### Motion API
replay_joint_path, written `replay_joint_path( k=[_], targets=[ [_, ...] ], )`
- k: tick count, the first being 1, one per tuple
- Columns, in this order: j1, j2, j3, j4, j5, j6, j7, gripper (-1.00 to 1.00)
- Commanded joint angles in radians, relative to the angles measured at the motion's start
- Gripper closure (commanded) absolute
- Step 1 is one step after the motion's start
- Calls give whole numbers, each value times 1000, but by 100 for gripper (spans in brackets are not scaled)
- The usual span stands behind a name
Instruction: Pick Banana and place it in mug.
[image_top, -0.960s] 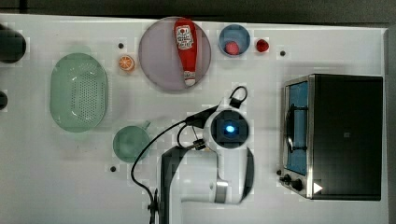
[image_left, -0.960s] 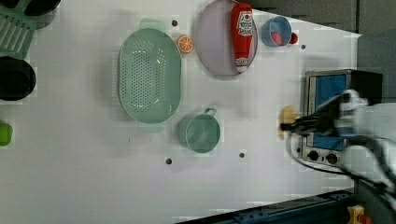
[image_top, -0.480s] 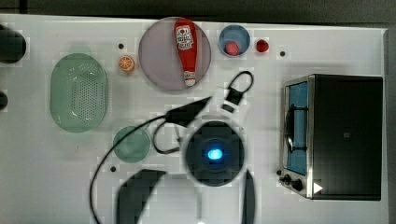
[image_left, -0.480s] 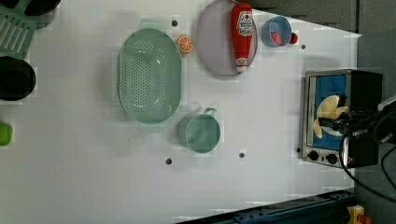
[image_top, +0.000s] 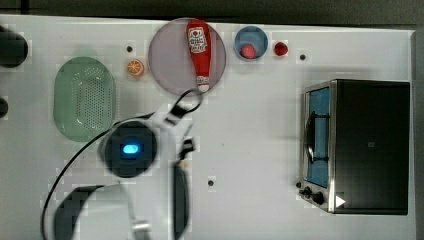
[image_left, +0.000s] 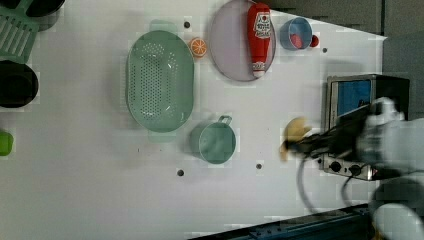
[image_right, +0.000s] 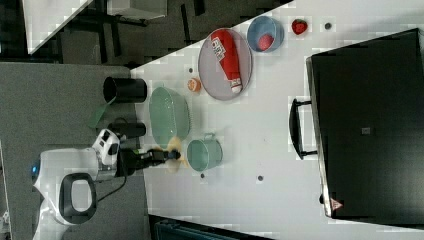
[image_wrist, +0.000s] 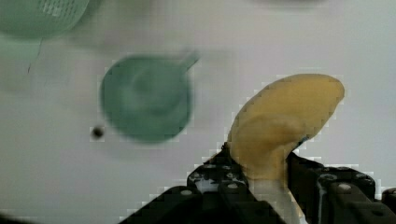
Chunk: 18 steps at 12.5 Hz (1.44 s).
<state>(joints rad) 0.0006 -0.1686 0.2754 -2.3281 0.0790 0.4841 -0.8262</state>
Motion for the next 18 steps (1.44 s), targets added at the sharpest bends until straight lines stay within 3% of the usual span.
replay_joint_path(
  k=[1,5,11,16,17,18],
  targets=[
    [25,31,70,21,32,32,268,36],
    [26,147,145,17,32,186,393,36],
    [26,304,154,14,-23,339,419,29],
    [25,325,142,-6,-63,408,449,-85],
    [25,324,140,-6,-63,411,449,-100],
    [25,322,136,-8,-62,412,449,-100]
  ],
)
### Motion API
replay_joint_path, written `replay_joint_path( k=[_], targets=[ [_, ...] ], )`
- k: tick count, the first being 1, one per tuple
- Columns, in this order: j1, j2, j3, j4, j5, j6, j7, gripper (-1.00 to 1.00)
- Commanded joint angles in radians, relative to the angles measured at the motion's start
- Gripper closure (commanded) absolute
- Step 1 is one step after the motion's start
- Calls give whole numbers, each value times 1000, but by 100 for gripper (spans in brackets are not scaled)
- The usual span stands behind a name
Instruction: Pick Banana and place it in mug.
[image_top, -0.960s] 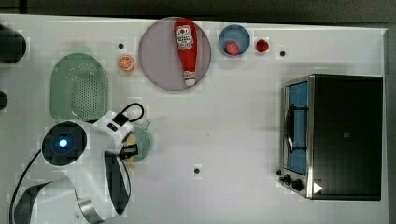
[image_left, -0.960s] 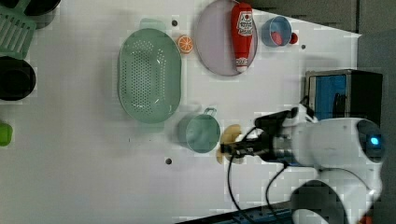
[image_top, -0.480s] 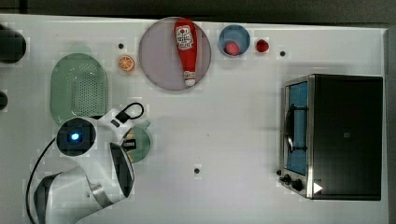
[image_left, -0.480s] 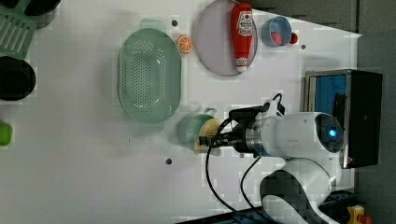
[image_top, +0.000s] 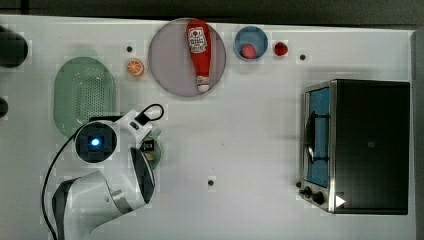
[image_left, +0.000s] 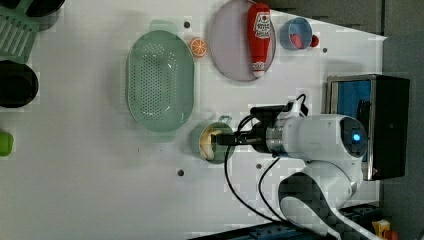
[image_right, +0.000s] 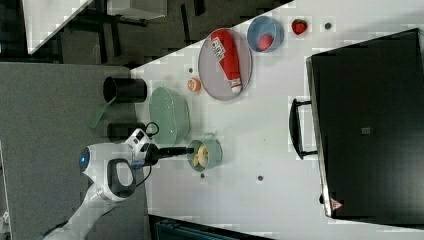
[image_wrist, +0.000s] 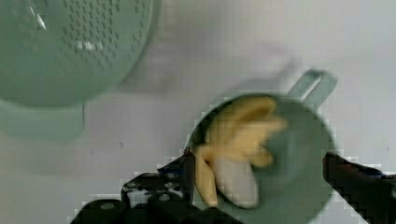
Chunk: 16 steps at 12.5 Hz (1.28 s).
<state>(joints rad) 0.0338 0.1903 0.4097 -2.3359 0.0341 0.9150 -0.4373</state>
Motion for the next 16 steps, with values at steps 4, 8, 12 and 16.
replay_joint_path(
  k=[4,8,12,16],
  targets=[
    [-22,-149,-52,43,-12,-37,60,-100],
    [-27,-355,-176,97,-12,-268,60,-100],
    [-39,-471,-349,173,-18,-505,60,-100],
    [-46,-485,-474,273,-29,-615,91,-100]
  ],
)
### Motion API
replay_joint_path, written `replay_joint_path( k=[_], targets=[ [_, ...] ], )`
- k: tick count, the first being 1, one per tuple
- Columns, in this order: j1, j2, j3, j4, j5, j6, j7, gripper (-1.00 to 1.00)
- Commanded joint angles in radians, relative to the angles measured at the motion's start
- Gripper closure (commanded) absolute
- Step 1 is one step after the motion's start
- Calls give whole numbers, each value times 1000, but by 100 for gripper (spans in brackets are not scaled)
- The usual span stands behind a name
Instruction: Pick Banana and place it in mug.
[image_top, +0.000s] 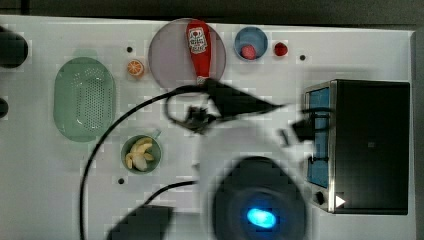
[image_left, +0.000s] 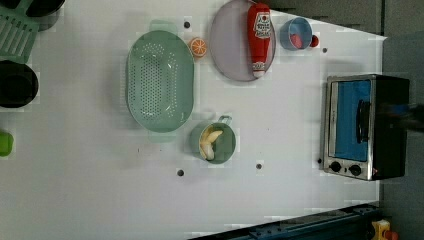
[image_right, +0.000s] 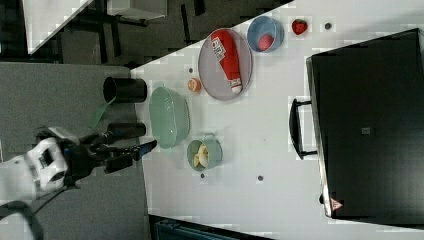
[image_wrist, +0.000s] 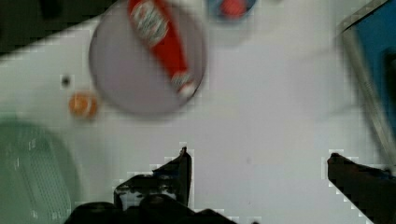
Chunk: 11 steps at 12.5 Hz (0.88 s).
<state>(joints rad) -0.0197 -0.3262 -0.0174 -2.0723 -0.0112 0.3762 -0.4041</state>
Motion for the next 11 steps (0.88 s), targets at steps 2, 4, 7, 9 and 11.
replay_joint_path(
  k=[2,4,7,9,11],
  targets=[
    [5,36,-78,59,8,-130,223,-100],
    [6,38,-78,90,4,-219,327,-100],
    [6,40,-71,113,-17,-242,337,-100],
    [6,41,-70,114,-17,-260,337,-100],
    [8,41,-68,112,-17,-284,336,-100]
  ],
)
